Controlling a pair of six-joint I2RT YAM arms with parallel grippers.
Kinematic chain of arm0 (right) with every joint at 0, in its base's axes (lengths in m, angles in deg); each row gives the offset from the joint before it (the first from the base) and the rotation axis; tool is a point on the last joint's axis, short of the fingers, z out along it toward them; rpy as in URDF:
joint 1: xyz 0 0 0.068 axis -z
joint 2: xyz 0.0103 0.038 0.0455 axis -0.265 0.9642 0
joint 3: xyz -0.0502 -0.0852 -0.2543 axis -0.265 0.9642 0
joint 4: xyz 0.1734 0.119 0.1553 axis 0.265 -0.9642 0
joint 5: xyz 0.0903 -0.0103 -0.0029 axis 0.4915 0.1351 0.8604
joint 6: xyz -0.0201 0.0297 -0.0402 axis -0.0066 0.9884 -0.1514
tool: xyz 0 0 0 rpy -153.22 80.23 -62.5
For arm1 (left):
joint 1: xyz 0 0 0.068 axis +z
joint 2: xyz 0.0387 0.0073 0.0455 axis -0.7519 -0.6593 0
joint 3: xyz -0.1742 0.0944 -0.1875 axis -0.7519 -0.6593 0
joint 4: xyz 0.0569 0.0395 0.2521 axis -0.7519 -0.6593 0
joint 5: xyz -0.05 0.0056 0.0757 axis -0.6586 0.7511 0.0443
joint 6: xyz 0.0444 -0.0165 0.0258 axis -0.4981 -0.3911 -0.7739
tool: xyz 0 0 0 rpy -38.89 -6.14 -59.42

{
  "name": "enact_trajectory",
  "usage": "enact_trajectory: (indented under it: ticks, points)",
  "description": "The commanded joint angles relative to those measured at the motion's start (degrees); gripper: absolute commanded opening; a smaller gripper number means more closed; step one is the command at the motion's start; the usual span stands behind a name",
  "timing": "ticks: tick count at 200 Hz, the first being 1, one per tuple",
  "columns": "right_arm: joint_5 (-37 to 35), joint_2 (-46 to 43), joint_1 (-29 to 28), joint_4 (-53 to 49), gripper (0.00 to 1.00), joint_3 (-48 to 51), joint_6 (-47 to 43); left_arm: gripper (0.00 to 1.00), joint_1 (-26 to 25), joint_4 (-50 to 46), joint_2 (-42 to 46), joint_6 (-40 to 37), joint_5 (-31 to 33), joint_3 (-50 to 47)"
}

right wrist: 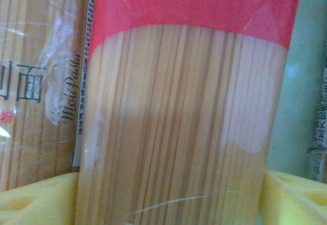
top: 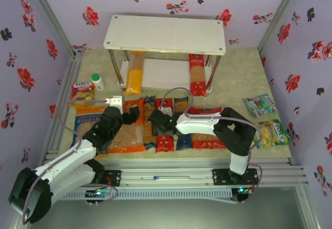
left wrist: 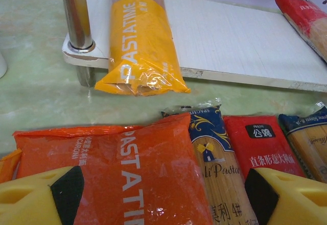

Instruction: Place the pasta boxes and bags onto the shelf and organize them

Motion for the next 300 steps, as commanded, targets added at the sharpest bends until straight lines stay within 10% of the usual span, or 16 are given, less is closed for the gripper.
enact_trajectory:
  ticks: [1,79,124,300]
  points:
    - [4.2,3.9,0.8,-3.9,0.80,3.9,3.0,0.87,0.6,1.5,0.2,0.3,-0.2,-0.3]
    - [5.9,0.8,1.7,-1.6,0.46,5.3,0.9,0.86,0.7,2.1,-1.0,0.8,-0.4,0.1]
    - [2.5,-4.4,2.1,-3.3,0.00,4.3,-1.7,0.85,0.7,3.3,-3.5,1.3,-1.2,0.8]
    - [-1.3,-19.0,6.3,4.1,0.00,2.7,-14.1,0.78,0.7,3.8,-8.1,1.3,-2.0,2.5]
